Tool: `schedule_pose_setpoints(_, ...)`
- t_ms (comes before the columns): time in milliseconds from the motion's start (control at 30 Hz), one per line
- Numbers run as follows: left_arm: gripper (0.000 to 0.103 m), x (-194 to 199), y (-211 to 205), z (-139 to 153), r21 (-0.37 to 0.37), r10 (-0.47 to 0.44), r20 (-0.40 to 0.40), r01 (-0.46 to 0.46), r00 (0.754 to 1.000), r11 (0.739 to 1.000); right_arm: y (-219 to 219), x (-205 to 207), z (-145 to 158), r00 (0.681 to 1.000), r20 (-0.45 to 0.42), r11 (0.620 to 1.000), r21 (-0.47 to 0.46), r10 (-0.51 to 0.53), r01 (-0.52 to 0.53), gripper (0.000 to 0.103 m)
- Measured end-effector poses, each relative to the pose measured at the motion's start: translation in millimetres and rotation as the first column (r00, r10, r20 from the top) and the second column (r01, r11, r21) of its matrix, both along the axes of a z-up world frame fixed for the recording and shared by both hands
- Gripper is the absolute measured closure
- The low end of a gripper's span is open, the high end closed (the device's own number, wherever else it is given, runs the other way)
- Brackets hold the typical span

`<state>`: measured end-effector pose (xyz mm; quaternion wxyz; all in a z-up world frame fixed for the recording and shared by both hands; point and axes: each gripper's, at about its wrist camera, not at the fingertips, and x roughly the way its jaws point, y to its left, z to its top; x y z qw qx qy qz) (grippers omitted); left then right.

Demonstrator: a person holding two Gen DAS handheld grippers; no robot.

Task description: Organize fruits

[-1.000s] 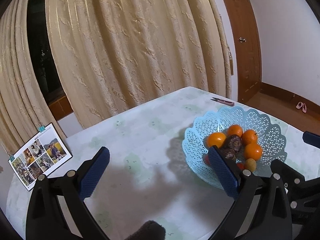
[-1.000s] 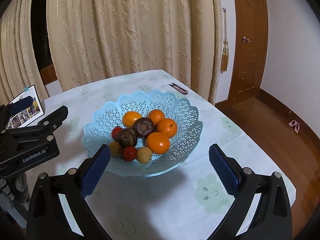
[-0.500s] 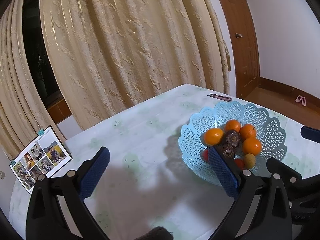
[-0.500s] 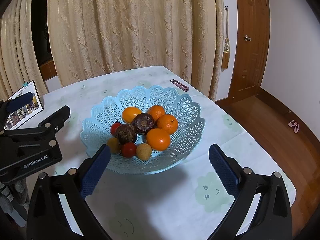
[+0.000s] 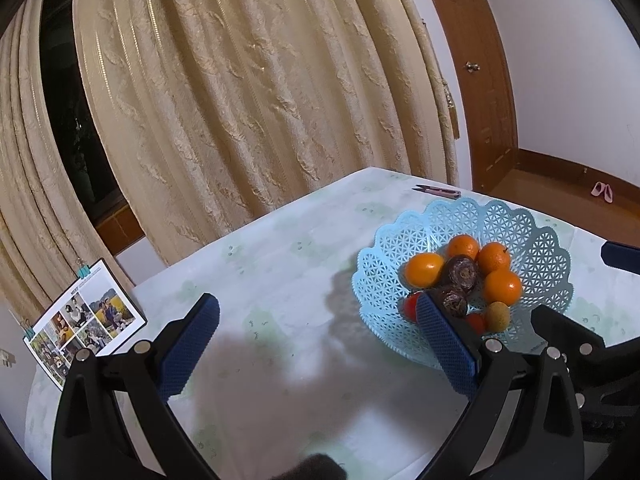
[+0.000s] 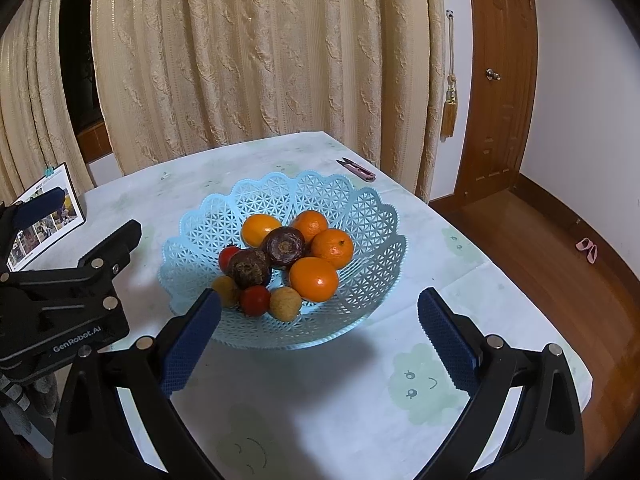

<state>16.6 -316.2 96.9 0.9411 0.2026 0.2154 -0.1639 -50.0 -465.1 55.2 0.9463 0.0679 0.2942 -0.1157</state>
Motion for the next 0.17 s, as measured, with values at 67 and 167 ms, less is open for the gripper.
schedule_pose_setpoints(67,0.005,1.4,1.0,0.0,-0.004,0.01,-0.007,-0.01,1.0,1.0,-0.3,0.0,0.1,1.0,-0.001,1.0,0.001,0.0,0.0,0.003)
schedule_pose_setpoints(167,0.005,3.7,2.2,0.1,-0.006,0.02,-0.013,-0.02,1.0,1.0,-0.1,0.0,0.3,1.0,0.0,1.0,0.002,0.003,-0.003,0.003)
